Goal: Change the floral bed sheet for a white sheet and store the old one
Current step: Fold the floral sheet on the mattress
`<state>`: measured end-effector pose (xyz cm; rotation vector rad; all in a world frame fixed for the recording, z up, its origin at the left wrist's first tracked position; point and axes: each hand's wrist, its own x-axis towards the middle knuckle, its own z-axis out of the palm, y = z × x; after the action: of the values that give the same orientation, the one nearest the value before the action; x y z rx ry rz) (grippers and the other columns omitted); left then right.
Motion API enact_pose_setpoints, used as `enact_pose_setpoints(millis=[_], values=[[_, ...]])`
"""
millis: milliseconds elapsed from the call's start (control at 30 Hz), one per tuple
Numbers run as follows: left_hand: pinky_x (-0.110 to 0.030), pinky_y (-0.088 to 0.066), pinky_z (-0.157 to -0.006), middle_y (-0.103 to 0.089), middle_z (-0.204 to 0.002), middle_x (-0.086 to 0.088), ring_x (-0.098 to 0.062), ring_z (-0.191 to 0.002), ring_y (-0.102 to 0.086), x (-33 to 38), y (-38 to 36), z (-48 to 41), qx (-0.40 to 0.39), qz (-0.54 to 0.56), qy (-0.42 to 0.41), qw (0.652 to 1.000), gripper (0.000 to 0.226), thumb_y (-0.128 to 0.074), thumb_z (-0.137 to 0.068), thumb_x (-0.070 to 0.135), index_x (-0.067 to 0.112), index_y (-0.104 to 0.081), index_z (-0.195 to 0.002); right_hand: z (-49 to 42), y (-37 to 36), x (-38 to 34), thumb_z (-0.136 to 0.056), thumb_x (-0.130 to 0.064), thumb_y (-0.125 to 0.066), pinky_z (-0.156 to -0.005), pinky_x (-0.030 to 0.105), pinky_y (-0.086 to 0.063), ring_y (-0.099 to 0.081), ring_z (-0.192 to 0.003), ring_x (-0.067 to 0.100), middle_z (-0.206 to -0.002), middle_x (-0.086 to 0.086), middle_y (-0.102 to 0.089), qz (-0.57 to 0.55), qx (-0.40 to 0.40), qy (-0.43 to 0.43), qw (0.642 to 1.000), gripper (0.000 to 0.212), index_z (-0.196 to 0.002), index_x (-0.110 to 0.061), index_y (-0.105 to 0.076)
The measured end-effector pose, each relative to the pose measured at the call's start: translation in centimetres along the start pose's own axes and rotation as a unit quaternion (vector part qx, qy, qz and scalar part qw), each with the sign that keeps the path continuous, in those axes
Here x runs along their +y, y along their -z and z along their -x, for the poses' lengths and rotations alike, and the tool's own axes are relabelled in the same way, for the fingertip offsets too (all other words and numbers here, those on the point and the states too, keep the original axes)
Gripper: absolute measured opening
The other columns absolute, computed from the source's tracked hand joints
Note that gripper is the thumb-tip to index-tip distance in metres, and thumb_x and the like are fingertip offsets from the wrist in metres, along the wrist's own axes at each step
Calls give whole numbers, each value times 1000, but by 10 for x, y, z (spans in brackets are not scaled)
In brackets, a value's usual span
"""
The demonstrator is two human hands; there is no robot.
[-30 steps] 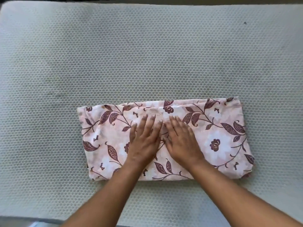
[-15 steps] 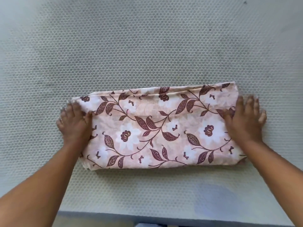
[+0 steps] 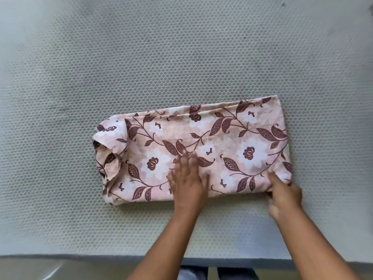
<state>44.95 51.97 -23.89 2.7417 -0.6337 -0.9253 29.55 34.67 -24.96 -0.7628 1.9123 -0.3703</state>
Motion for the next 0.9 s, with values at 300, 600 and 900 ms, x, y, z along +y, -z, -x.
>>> enact_pose_setpoints(millis=[300, 600, 900], values=[[-59, -15, -120, -11, -166, -8, -39, -149, -15, -158, 87, -78, 63, -38, 152, 986, 75, -22, -97, 64, 26, -4, -160, 41, 10, -44, -93, 6, -52, -95, 40, -56, -67, -119, 21, -133, 9, -68, -264, -240, -67, 932, 50, -138, -14, -60], [-32, -44, -106, -53, -144, 4, -12, -133, -51, -110, 142, -30, 60, 575, 97, 810, 48, -41, -101, 58, 29, -57, -135, 241, -68, -80, -87, 9, -60, -99, 22, -51, -63, -118, 1, -125, -15, -70, 85, -438, 370, 815, 60, -136, -25, -61], [-64, -39, -107, -51, -146, -21, -39, -129, -54, -219, 137, 13, -95, 803, 161, 566, 83, -58, -87, 69, 12, -48, -147, 268, -161, 18, -98, -51, -52, -117, 49, -33, -28, -147, 33, -167, 9, -19, 571, -449, 548, 414, 70, -158, -28, -24]])
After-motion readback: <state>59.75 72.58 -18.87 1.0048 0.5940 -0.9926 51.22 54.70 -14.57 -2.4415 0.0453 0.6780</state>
